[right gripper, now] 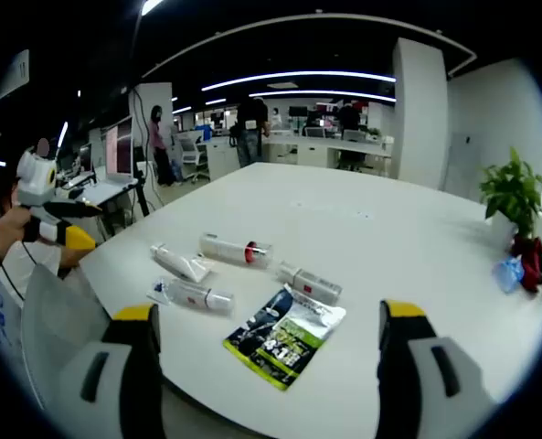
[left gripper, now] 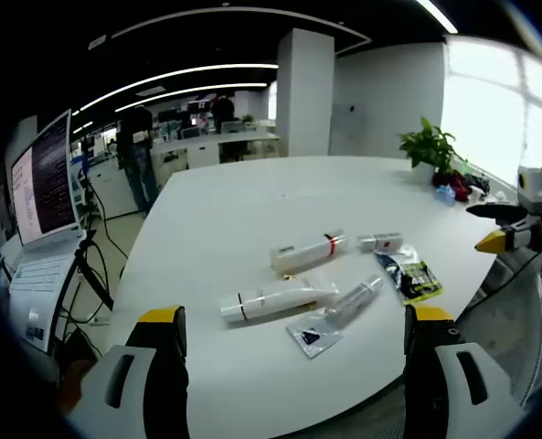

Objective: Arrange the skincare products in the storage area until every visible bottle or jar stands upright without overlapping.

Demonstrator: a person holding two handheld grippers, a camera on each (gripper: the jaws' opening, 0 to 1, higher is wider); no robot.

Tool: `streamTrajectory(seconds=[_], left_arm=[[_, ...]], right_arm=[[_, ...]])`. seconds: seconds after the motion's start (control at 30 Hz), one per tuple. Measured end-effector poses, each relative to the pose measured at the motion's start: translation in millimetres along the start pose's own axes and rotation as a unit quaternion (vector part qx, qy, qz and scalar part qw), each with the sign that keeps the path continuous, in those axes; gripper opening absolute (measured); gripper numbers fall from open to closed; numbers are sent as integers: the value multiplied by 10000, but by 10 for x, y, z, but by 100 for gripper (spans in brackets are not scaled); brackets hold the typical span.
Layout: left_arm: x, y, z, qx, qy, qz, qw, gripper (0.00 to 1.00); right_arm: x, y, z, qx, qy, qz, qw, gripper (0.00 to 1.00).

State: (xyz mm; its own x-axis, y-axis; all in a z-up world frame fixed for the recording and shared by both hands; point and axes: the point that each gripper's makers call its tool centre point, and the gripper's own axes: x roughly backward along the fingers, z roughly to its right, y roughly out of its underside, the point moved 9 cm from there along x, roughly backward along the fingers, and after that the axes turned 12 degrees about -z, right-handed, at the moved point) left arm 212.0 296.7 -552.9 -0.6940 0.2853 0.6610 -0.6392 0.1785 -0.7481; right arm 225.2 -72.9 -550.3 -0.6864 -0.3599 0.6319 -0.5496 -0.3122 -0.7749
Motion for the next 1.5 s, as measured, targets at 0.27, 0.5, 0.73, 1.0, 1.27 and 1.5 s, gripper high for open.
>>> streamTrajectory(seconds=[0.27,0.5,0.73,1.0,1.27,1.5], left_arm=[[-3,2,-3,2,-13,-2,10000,97],[-6,4,0,6,-3,-6,10000,97],[-7,6,-5,-7,-15,-19,10000,97],[-18,-6,5,-41,-1,-42,10000,97],[-45,-16,23,-86,39,-91,9999,97],[-72,-47,41,-147,70,-123,9998,97]], right_arm=[[4,22,1,-21,1,-10,10000,100],[-4,24,-3,-33,-3,-14,10000,100],[-10,25,1,-25,-12,-22,10000,100],[-16,21,-8,3,-43,-40,10000,100],[-24,21,-3,18,-61,-59,10000,100],[-33,19,8,8,-64,-74,10000,100]])
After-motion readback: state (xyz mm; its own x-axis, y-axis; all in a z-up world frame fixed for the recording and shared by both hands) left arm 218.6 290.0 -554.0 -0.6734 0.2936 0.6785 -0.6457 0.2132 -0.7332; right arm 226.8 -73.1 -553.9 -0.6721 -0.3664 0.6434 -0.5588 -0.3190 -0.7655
